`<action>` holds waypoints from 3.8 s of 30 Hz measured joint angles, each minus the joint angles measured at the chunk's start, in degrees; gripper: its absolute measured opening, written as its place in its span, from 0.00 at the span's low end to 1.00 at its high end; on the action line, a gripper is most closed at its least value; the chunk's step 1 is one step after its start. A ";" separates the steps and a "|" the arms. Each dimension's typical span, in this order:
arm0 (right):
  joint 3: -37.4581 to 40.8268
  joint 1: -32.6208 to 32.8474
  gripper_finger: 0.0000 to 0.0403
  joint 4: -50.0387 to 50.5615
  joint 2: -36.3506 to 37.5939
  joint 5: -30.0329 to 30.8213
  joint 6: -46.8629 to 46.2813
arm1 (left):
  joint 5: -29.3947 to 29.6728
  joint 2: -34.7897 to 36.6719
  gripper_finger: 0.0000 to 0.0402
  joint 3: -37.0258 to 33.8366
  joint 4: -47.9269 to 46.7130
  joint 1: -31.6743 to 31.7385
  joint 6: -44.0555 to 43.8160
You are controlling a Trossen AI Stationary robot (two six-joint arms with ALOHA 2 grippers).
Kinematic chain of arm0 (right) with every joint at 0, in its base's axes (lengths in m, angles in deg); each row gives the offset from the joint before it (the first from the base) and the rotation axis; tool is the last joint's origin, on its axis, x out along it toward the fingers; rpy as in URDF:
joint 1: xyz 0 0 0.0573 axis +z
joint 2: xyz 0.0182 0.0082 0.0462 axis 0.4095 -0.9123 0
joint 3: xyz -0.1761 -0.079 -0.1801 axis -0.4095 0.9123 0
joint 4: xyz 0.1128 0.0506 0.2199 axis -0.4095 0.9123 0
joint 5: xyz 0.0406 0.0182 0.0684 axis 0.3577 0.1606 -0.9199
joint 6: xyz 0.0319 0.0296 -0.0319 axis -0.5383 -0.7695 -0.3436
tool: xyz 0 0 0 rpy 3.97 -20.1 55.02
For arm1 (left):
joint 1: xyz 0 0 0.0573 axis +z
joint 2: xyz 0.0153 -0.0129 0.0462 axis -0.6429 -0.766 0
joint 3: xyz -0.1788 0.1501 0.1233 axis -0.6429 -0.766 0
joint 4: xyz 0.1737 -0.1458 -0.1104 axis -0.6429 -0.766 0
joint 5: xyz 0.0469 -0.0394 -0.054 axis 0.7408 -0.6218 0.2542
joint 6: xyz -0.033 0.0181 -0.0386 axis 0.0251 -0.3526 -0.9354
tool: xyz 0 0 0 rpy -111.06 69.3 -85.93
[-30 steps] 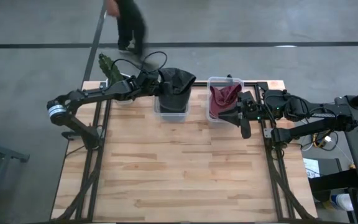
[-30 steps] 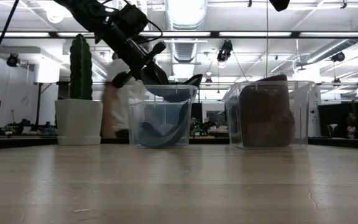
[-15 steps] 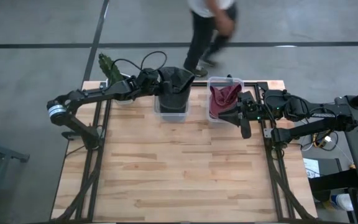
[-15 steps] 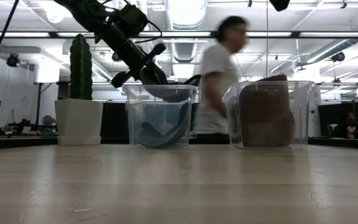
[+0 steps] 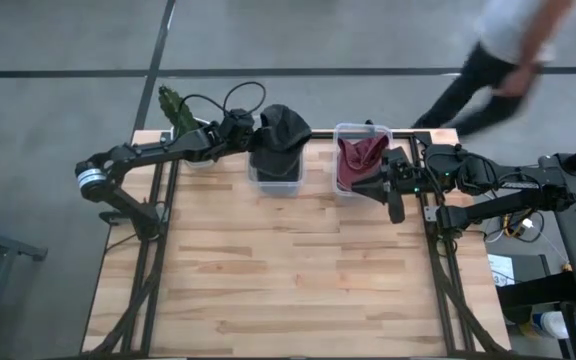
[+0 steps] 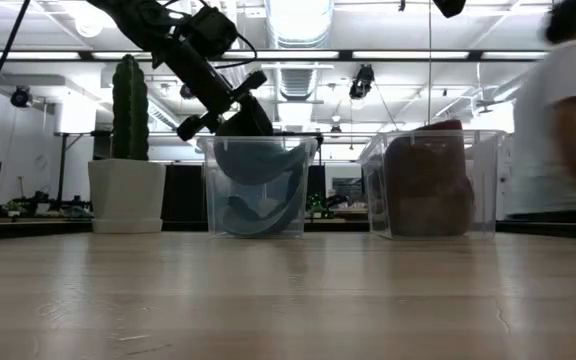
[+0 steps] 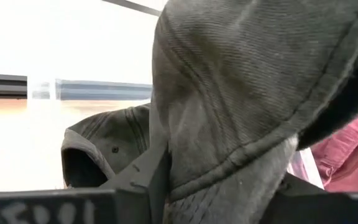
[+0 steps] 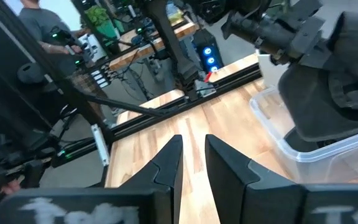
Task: Pick & Place hat
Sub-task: Put the black cap into the left transparent bin, then return to Home Position
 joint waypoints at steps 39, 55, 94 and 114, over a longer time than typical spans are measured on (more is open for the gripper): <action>0.00 0.00 0.16 0.15 0.00 -2.25 0.52 | 6.08 7.68 0.39 0.14 -1.49 -1.38 16.91; 0.00 0.00 0.16 -0.40 -0.17 -1.84 -0.14 | 6.50 6.38 0.39 3.01 -13.79 0.96 26.73; 0.15 -0.02 0.16 -1.51 -0.85 -1.86 0.10 | 1.28 1.74 0.39 7.74 -17.07 -0.45 24.73; 0.22 0.00 0.16 1.36 4.78 -2.04 7.62 | 1.60 20.40 0.39 7.61 -18.85 -21.48 27.79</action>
